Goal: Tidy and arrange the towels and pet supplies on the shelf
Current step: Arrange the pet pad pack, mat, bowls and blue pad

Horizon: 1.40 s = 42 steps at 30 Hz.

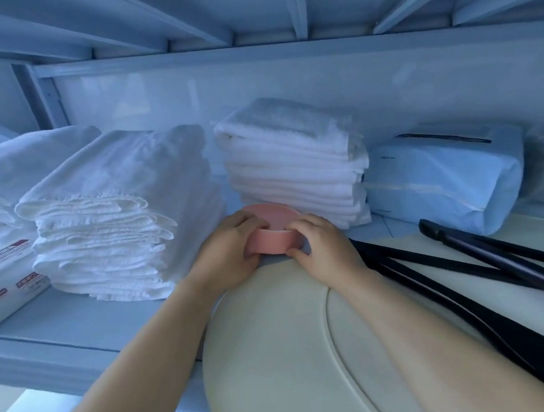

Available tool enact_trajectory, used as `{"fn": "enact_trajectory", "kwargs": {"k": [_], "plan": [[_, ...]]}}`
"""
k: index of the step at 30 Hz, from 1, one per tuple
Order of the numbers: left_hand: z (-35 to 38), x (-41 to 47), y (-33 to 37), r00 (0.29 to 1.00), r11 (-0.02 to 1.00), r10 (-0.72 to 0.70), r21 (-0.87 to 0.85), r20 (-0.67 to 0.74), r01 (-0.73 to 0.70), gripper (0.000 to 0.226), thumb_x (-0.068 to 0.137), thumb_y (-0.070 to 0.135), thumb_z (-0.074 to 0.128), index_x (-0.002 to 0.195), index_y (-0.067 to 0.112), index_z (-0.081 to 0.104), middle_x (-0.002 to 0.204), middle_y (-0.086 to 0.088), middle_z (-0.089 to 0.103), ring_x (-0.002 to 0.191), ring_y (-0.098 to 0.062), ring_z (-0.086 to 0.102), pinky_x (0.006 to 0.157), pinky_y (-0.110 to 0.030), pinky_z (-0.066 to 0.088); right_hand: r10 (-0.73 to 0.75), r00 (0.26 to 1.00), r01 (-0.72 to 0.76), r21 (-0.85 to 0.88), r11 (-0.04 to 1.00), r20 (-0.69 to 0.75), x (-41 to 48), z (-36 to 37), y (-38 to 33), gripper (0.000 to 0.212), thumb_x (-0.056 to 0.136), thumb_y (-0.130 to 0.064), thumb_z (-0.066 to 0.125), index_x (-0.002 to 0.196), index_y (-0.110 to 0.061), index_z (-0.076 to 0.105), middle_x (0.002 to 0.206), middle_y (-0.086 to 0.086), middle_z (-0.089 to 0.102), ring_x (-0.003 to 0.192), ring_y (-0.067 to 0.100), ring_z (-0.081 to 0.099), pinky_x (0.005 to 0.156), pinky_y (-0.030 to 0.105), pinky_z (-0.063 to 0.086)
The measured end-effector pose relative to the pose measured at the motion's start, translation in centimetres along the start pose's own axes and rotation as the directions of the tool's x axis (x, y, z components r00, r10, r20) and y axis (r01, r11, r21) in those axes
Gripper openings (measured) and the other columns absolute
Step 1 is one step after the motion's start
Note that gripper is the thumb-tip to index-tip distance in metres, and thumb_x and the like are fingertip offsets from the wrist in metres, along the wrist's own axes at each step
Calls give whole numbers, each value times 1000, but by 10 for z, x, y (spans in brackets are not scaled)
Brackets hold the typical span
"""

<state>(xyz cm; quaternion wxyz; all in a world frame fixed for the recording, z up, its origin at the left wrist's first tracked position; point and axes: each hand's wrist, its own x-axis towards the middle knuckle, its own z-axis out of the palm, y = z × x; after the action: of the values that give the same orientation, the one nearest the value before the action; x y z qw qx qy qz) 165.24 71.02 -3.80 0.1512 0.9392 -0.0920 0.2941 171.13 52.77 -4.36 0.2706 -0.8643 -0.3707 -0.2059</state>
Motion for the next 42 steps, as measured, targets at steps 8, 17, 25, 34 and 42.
{"fn": "enact_trajectory", "kwargs": {"k": [8,17,25,34,42], "plan": [[5,-2,4,992,997,70,47,-105,-66,45,64,17,63,108,18,63,110,2,62,95,-24,61,71,-35,55,33,998,-32,26,999,-53,-4,-5,1,45,76,-21,74,118,-14,61,121,0,58,114,18,50,86,19,34],[5,-4,7,985,989,82,136,-151,-61,45,63,15,72,108,21,65,108,7,65,93,-21,64,61,-29,52,26,998,-24,29,999,-63,-3,-6,0,49,74,-19,74,121,-16,59,123,-2,57,116,15,48,88,14,30],[-2,-4,14,970,991,71,129,-232,-42,49,66,40,51,111,26,63,106,10,66,91,-15,63,60,-26,52,-21,993,24,27,999,-113,-4,-5,-2,50,74,-12,73,121,-15,57,121,1,57,112,20,51,88,21,37],[-5,-5,15,971,994,56,107,-231,-32,50,67,44,61,115,35,57,112,15,62,94,-7,57,65,-22,48,-51,985,53,8,999,-163,-4,-7,-1,45,77,-3,66,120,-13,58,122,1,57,111,21,52,87,23,38],[-17,-1,24,994,998,-33,49,-108,38,59,66,44,71,122,36,54,111,13,62,90,-16,60,67,-26,48,-24,973,41,69,997,-230,-2,-5,5,45,81,-1,63,125,-12,57,129,1,54,119,20,50,96,24,37]]}}
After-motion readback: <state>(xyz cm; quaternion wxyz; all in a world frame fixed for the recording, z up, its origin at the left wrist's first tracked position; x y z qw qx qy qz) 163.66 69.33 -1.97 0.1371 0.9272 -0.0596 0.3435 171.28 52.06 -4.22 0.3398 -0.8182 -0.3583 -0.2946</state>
